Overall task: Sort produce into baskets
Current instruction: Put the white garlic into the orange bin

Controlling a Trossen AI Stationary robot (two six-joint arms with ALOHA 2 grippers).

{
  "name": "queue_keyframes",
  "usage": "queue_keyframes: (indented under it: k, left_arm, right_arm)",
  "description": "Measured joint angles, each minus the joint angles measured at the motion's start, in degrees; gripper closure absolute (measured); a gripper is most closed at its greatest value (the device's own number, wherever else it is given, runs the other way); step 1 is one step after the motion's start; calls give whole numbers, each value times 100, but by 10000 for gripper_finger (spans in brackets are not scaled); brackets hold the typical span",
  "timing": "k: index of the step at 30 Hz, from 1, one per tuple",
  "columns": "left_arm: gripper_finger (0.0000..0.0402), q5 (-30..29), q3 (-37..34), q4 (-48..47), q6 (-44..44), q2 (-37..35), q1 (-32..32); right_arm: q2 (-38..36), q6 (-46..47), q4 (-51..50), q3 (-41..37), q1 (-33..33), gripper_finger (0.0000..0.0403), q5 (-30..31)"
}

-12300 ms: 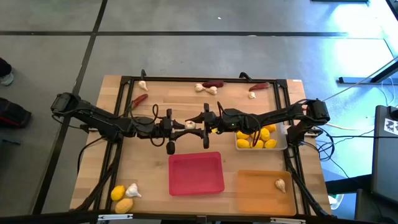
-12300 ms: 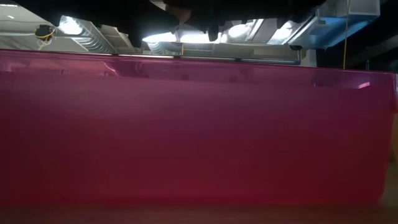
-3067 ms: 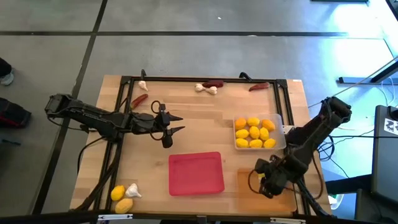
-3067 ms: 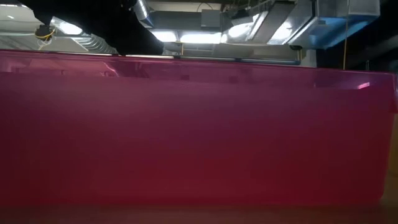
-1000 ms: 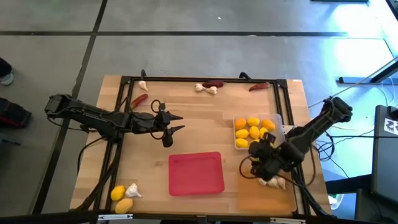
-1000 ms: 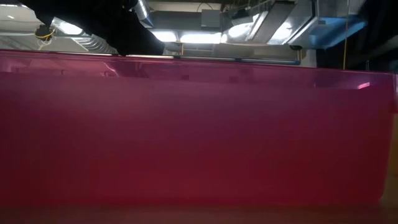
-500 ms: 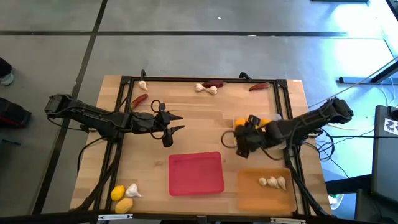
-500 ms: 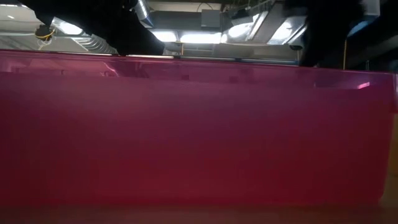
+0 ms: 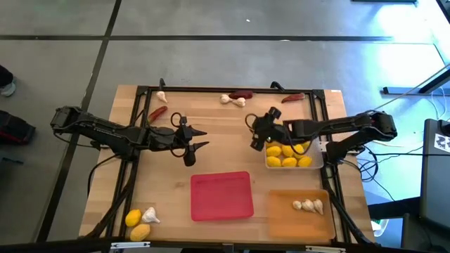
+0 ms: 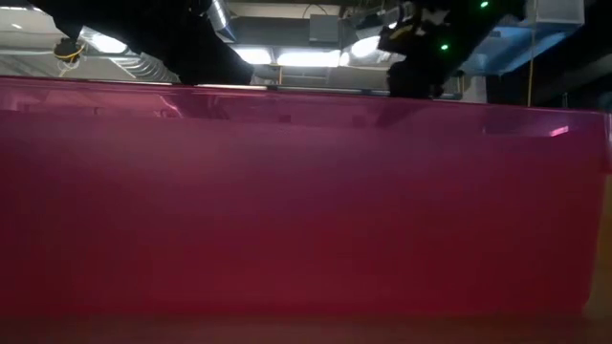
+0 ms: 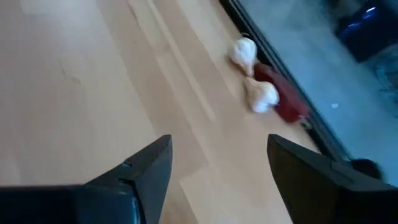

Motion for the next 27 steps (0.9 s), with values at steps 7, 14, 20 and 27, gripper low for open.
queue_keyframes:
  k: [7,14,20,27]
  left_arm:
    - [233,0,0,-2,-13,0,0]
    - [233,2,0,-2,-13,0,0]
    - [233,2,0,-2,-11,0,0]
    - [233,2,0,-4,7,0,0]
  right_arm:
    - [462,151,841,-3,-846,78,-535]
    - [1015,174,1817,-3,-1584,48,-712]
    - [1450,174,2744,0,-1879,51,-707]
    - [2008,423,3233,0,-2194,51,-890]
